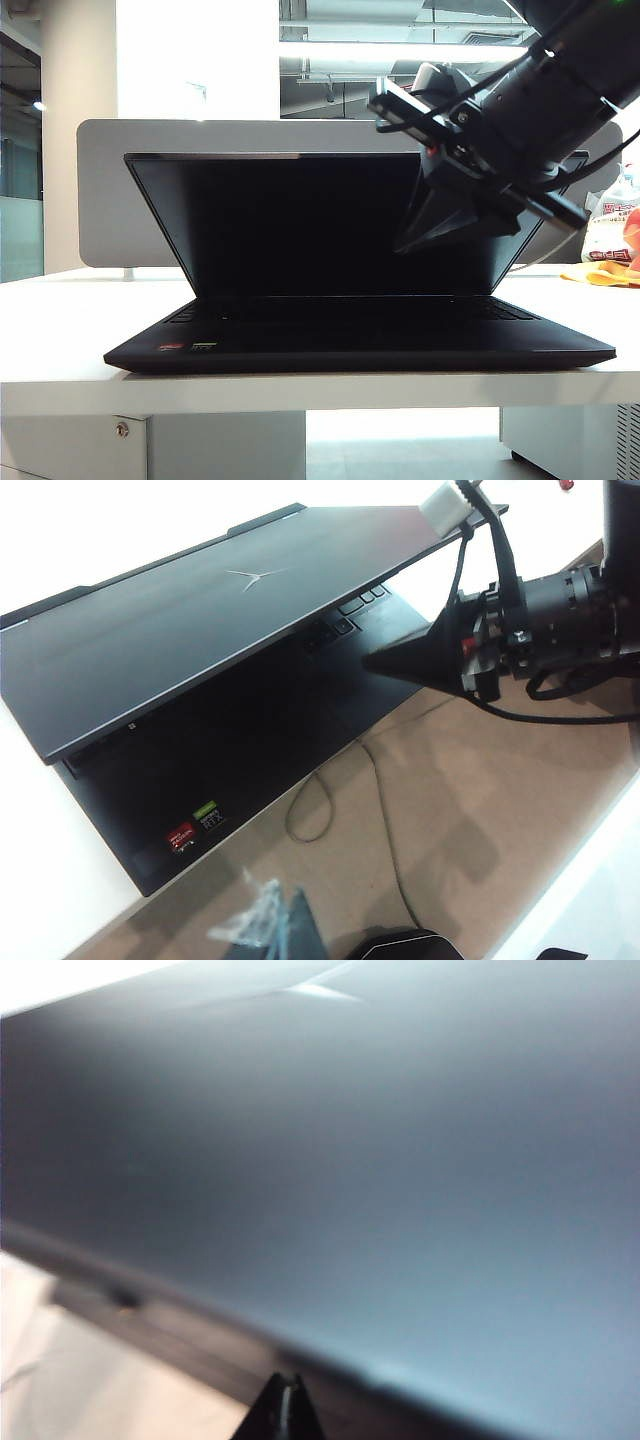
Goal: Open the lid of the laptop and use the keypad to enter the password "123".
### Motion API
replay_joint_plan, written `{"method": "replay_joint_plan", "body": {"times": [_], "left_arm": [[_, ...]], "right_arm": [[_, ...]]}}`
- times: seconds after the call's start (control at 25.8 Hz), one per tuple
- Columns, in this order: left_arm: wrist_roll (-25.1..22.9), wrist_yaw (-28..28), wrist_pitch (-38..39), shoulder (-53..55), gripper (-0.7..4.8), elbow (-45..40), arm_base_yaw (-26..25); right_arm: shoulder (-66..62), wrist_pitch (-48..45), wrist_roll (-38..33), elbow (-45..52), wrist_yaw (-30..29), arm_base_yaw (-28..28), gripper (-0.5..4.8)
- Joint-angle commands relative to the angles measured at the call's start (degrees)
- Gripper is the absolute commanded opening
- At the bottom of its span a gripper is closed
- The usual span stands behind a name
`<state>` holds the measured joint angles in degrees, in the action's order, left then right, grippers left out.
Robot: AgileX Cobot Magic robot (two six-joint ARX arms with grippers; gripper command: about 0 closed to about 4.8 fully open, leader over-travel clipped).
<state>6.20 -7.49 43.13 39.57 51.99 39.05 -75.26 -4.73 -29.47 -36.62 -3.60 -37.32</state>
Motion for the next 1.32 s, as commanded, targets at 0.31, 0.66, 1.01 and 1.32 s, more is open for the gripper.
{"method": "replay_joint_plan", "body": {"times": [0.31,0.66,1.01,1.32], "left_arm": [[-0.2,0.0,-0.3,-0.1,-0.05,0.2,0.0],[-0.2,0.0,-0.3,-0.1,-0.05,0.2,0.0],[0.2,-0.1,-0.3,-0.1,-0.05,0.2,0.0],[0.7,0.0,0.1,-0.2,-0.05,0.2,0.0]], "right_arm": [[0.2,1.5,10.3,-4.1,11.3,0.5,-0.06],[0.1,6.0,14.6,-11.0,11.4,5.6,-0.06],[-6.1,10.4,17.8,-22.5,9.9,8.4,-0.06],[-15.7,14.3,20.3,-36.2,8.0,10.0,-0.06]]}}
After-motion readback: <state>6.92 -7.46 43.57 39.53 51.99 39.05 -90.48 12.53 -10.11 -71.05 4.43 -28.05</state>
